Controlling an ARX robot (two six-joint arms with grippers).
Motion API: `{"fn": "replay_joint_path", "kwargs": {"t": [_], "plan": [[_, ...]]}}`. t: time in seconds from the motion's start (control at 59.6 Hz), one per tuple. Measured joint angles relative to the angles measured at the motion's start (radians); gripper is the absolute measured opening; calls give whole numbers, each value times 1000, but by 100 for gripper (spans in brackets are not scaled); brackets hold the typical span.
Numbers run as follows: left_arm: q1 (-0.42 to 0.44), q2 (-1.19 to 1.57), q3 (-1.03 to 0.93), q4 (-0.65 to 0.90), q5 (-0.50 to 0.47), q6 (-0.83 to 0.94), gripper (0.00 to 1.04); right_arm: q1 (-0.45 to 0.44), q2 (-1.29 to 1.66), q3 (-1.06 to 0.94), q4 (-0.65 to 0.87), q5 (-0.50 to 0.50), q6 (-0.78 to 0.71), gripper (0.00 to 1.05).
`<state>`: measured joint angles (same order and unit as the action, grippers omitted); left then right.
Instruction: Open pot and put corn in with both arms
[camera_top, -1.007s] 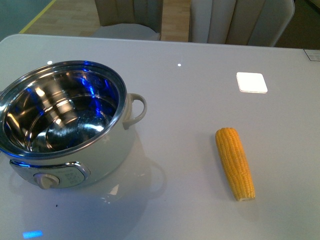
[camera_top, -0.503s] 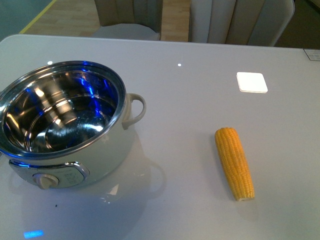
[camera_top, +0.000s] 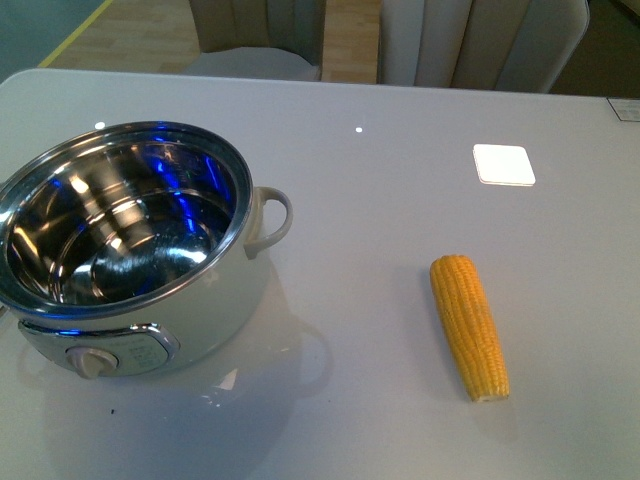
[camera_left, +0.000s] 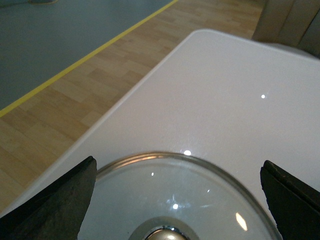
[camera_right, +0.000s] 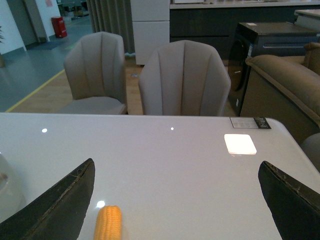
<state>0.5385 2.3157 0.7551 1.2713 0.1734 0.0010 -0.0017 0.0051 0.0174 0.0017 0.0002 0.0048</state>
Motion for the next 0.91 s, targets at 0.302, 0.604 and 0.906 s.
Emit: {"fn": "replay_joint_path", "kwargs": {"t": [0.302, 0.604, 0.906], "plan": [[-33, -704, -313, -246, 65, -160, 98, 0, 0, 0, 0, 0, 0, 96], [-85, -1078, -457, -336, 220, -98, 81, 0, 0, 0, 0, 1, 0, 96], [-257, -1327, -623, -427, 102, -18, 28, 0, 0, 0, 0, 0, 0, 96]]}}
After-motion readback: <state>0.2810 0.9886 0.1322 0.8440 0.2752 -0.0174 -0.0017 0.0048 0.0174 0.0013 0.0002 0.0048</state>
